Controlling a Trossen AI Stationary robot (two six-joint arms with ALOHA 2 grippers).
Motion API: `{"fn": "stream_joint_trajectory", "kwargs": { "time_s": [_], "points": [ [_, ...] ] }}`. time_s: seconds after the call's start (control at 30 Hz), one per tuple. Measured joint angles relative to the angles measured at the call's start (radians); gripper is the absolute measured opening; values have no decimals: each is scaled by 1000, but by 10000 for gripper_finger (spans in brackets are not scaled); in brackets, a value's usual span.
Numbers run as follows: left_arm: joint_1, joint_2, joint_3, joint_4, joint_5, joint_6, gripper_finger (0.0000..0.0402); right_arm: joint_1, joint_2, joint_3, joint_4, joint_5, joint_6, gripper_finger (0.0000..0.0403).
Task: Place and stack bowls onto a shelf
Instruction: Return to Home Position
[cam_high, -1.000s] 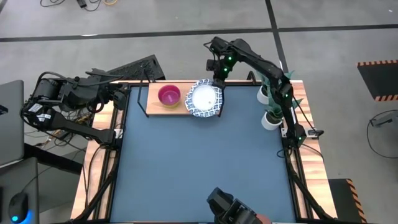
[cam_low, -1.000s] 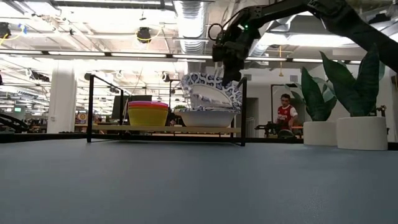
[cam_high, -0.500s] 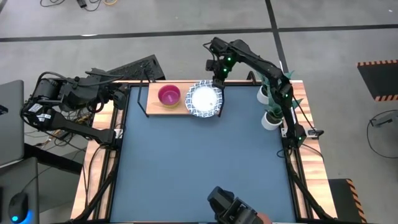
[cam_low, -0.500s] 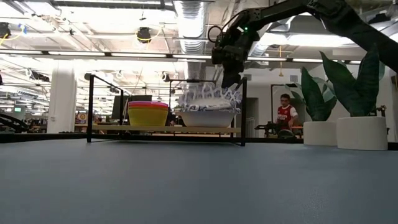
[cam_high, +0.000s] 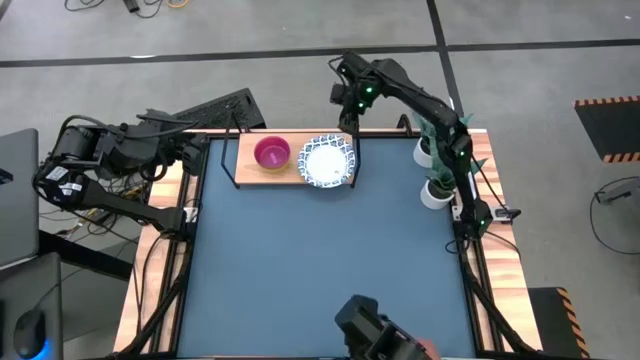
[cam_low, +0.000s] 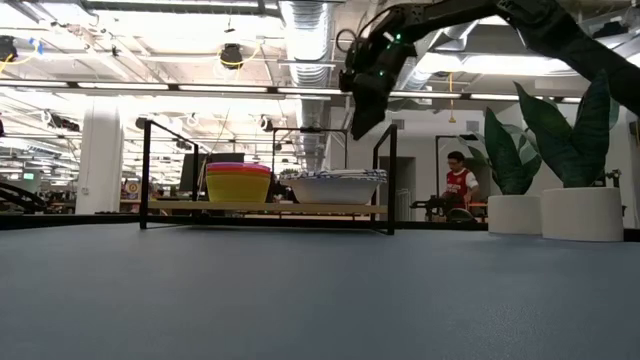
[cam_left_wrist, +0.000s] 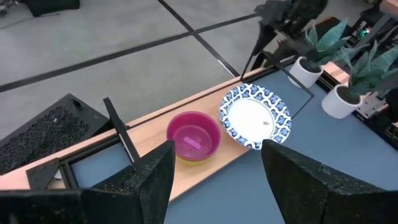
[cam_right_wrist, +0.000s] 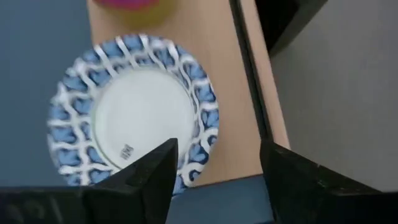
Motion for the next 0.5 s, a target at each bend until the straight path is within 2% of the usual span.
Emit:
{"fn": "stream_joint_trajectory", "kwargs": {
  "time_s": [0.13, 0.33, 0.4, 0.5],
  "points": [
    [0, 0, 0, 3, -33, 5, 224, 0, -75, 4, 17, -54, 21, 255],
    [0, 0, 0, 95, -31, 109, 224, -1, -209, 5, 28, -134, 84, 255],
    [0, 0, 0, 127, -18, 140, 224, -1, -251, 5, 35, -207, 119, 255],
    [0, 0, 0, 184, -1, 227, 224, 0, -312, 5, 24, -409, 104, 255]
  ]
}}
